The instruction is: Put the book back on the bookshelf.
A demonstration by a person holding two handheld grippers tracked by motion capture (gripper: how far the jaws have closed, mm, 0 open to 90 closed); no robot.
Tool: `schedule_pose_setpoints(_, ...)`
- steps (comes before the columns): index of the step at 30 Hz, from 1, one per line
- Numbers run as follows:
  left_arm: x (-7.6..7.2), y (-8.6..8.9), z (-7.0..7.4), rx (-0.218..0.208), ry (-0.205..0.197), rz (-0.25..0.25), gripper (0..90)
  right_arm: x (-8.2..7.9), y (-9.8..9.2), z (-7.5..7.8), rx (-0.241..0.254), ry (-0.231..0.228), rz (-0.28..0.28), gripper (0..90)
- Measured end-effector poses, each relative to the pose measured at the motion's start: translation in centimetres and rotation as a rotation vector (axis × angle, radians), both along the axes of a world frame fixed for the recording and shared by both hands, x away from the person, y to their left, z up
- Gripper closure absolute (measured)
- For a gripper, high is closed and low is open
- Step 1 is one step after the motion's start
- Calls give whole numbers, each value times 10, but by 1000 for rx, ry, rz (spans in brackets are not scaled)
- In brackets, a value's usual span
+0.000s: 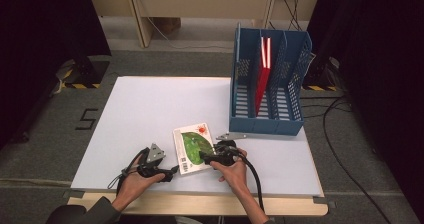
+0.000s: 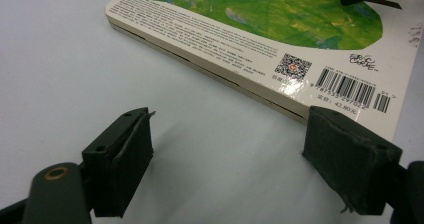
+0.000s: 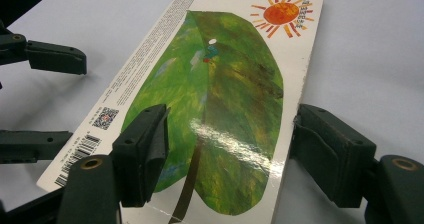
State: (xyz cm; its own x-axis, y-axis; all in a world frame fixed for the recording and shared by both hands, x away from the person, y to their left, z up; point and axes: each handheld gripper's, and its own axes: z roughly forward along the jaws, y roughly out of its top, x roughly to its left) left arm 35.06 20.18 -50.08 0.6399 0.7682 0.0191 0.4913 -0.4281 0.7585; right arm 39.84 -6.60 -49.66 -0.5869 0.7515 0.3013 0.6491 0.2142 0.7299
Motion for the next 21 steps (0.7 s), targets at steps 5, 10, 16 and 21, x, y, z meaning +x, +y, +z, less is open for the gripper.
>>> schedule_pose_setpoints(5, 0, 0, 0, 2, 7, 5, 179, -1, 3, 0, 10, 5, -14, 270)
schedule_pose_setpoints(10, 1, 0, -1, 6, 5, 12, 149, -1, 1, 0, 32, 16, -47, 328)
schedule_pose_setpoints(16, 2, 0, 0, 10, 4, 15, 135, 0, -3, 3, 88, 11, -70, 371)
schedule_pose_setpoints(21, 1, 0, 0, 19, 5, 18, 131, 1, -7, 11, 151, 1, -77, 410)
